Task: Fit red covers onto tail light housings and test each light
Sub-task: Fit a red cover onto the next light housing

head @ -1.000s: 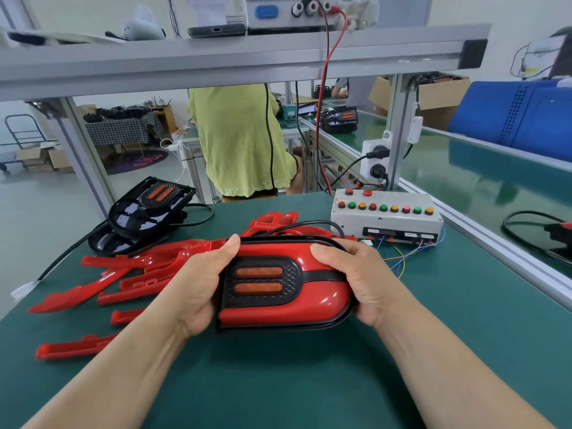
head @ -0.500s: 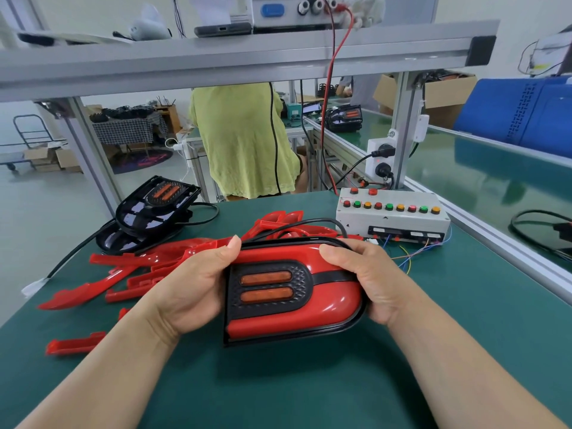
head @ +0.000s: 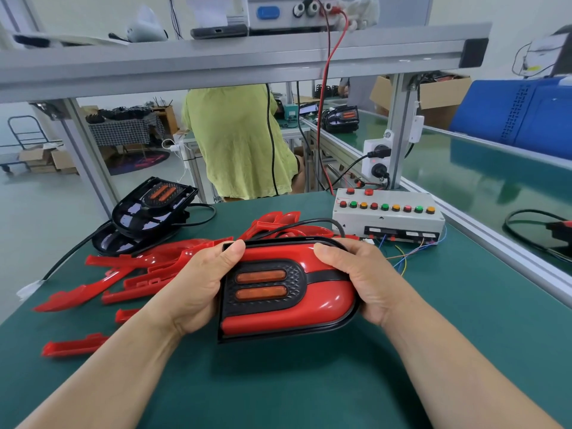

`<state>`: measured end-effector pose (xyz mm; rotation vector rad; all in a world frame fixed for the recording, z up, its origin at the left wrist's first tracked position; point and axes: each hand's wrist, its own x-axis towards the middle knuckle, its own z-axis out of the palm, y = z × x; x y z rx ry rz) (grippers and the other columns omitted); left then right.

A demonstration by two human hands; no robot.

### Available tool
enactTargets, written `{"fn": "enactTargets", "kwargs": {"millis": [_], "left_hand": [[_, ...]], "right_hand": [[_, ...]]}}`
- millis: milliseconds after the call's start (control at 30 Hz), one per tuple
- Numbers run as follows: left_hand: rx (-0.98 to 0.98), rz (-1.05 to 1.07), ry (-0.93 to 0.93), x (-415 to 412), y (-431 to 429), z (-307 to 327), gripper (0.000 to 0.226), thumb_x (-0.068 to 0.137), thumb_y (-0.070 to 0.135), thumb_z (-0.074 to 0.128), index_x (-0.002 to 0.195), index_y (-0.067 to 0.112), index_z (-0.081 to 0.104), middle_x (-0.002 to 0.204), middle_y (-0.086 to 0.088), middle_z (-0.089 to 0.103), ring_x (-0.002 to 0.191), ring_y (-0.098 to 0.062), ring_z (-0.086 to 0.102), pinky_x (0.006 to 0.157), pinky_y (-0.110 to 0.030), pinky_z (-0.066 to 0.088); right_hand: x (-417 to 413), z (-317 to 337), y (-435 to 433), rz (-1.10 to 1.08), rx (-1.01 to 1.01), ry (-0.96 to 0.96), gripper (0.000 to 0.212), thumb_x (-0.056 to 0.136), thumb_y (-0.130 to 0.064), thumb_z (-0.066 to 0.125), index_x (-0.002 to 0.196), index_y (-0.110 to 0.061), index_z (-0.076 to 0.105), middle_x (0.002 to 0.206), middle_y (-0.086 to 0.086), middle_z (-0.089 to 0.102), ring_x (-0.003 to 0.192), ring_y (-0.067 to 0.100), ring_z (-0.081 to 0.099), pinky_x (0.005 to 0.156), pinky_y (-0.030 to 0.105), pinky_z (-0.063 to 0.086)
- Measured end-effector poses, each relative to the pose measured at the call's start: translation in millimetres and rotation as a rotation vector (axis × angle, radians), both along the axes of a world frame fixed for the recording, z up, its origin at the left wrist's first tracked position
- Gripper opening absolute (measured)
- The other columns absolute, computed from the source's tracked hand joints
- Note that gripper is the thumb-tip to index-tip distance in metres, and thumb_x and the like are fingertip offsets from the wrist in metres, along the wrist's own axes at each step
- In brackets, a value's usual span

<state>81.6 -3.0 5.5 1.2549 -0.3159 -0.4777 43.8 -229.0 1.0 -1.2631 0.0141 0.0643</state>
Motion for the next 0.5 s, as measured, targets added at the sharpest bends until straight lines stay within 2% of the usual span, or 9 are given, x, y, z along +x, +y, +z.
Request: {"fn": "enactTargets", "kwargs": {"millis": [200, 400, 500], "left_hand": [[0.001, 0.019, 0.040, -0.8, -2.4, -1.5, 0.045, 0.098, 0.037, 0.048, 0.123, 0.004, 0.066, 0.124, -0.029, 0.063, 0.110, -0.045, 0.064, 0.081, -0.049, 0.058], [-0.017, 0.020, 0.094, 0.1, -4.1, -3.0, 0.046, 0.097, 0.038, 0.048, 0.122, 0.005, 0.067, 0.123, -0.028, 0.064, 0.109, -0.044, 0.065, 0.080, -0.047, 0.058], [-0.005, 0.060, 0.107, 0.7, -5.2, -3.7, 0.046, 0.093, 0.040, 0.052, 0.119, 0.006, 0.070, 0.120, -0.028, 0.066, 0.106, -0.043, 0.067, 0.077, -0.047, 0.059]], "right_hand": [[1.4, -1.9, 0.8, 0.008, 0.024, 0.044, 0.046, 0.065, -0.023, 0.077, 0.105, -0.001, 0.072, 0.096, 0.021, 0.074, 0.074, 0.028, 0.070, 0.071, 0.042, 0.060], [3.4, -1.7, 0.5, 0.021, 0.041, 0.078, 0.044, 0.067, -0.025, 0.077, 0.105, -0.003, 0.073, 0.098, 0.020, 0.074, 0.074, 0.028, 0.070, 0.072, 0.042, 0.061], [5.1, -2.6, 0.9, 0.054, 0.075, 0.093, 0.043, 0.072, -0.033, 0.074, 0.105, -0.006, 0.075, 0.104, 0.020, 0.074, 0.083, 0.031, 0.072, 0.079, 0.047, 0.059]]}}
